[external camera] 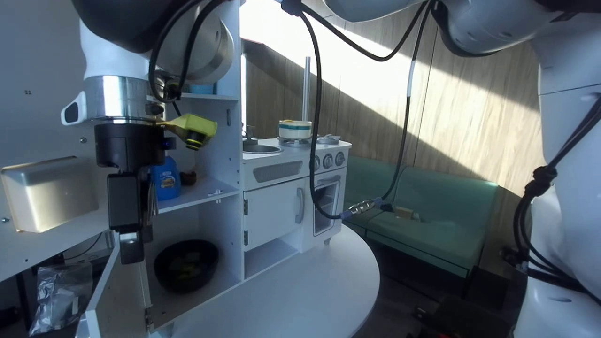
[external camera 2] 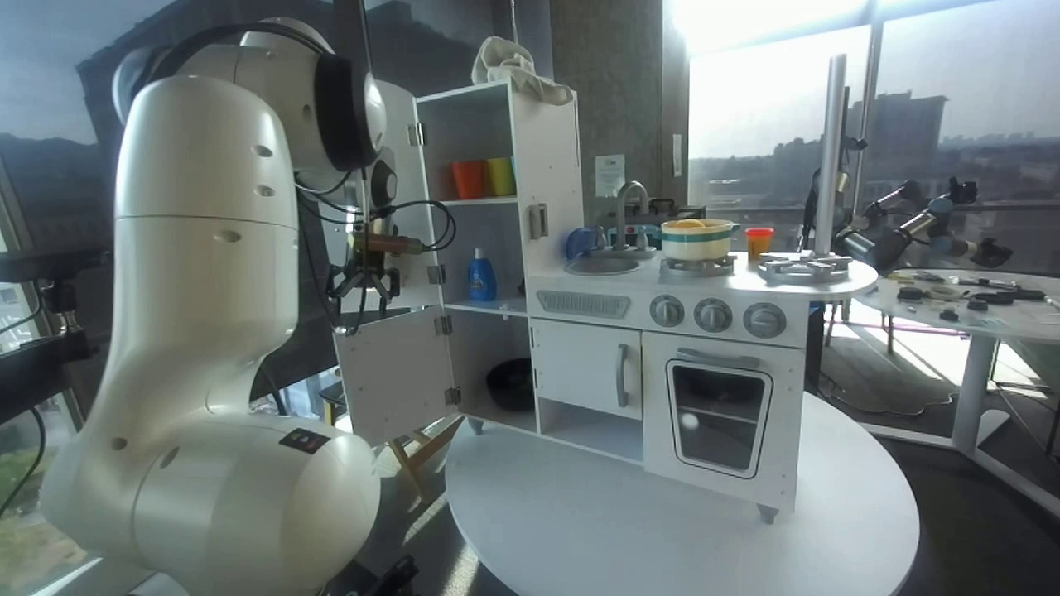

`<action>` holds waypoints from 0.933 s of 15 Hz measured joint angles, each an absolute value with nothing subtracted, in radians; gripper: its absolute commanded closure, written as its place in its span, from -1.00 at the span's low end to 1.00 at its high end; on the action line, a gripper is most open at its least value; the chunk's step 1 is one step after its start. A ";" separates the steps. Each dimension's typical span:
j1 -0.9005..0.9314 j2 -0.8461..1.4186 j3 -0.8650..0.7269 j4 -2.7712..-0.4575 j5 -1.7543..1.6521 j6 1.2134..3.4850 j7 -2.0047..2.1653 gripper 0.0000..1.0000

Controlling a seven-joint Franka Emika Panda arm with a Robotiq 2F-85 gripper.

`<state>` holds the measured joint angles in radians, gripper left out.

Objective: Close the cabinet on the right then open the cabinet on the left.

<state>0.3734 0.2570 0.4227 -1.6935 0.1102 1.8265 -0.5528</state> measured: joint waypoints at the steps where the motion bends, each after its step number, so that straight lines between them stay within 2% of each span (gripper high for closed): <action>1: 0.370 0.257 0.419 -1.678 0.114 1.796 -0.550 -1.00; 7: 0.313 0.248 0.360 -1.665 0.127 1.694 -0.477 -1.00; 14: 0.250 0.169 0.301 -1.777 0.131 1.676 -0.404 -1.00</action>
